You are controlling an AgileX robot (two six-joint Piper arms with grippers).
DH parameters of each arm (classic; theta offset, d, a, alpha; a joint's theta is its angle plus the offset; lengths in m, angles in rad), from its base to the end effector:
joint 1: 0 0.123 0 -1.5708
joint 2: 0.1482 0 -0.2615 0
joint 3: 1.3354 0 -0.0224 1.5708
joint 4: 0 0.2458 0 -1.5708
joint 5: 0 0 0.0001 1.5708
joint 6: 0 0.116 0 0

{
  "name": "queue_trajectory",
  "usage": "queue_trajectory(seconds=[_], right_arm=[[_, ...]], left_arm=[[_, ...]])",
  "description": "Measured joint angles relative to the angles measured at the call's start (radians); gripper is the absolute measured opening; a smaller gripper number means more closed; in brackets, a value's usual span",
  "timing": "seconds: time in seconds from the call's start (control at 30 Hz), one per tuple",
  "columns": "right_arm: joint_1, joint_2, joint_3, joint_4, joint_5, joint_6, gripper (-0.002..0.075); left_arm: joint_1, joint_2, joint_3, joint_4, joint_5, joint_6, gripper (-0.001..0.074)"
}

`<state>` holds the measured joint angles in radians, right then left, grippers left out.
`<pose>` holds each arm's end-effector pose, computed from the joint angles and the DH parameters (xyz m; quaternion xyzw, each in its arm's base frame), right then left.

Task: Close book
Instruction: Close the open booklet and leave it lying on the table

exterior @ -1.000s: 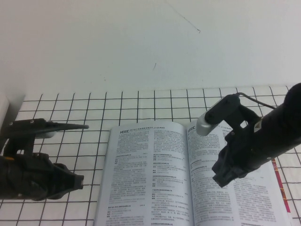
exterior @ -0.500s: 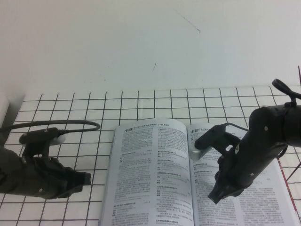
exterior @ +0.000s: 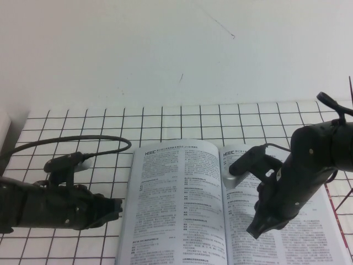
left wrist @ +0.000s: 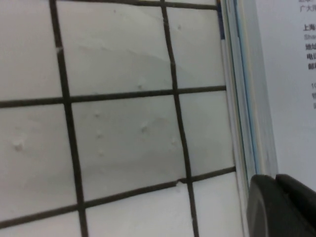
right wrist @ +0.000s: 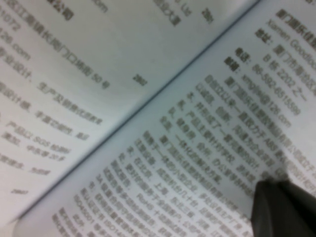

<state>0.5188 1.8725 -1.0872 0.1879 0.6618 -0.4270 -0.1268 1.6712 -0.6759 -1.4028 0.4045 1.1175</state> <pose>0.2899 0.1809 0.1052 -0.3908 0.9122 0.0699 0.1017 0.2847 -0.0818 0.1077 -0.0100 0.9394 -0.2420 0.2425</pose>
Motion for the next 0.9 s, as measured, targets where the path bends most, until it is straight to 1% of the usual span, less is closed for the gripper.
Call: queue_trajectory(seconds=[0.33,0.57,0.8,0.9], right_arm=[[0.000,0.011,0.000,-0.009,0.000,0.019,-0.0003],[0.000,0.050,-0.014,-0.009,0.019,0.035,-0.0003],[0.000,0.059,-0.020,-0.003,0.025,0.036,-0.0003],[0.000,0.060,-0.020,-0.001,0.025,0.036,-0.0003]], left_arm=[[0.000,0.076,-0.002,-0.047,0.008,0.050,-0.0004],[0.000,0.090,-0.004,-0.124,0.053,0.147,-0.0004],[0.000,0.097,-0.004,-0.169,0.124,0.200,-0.0004],[-0.014,0.097,-0.004,-0.212,0.137,0.230,-0.0004]])
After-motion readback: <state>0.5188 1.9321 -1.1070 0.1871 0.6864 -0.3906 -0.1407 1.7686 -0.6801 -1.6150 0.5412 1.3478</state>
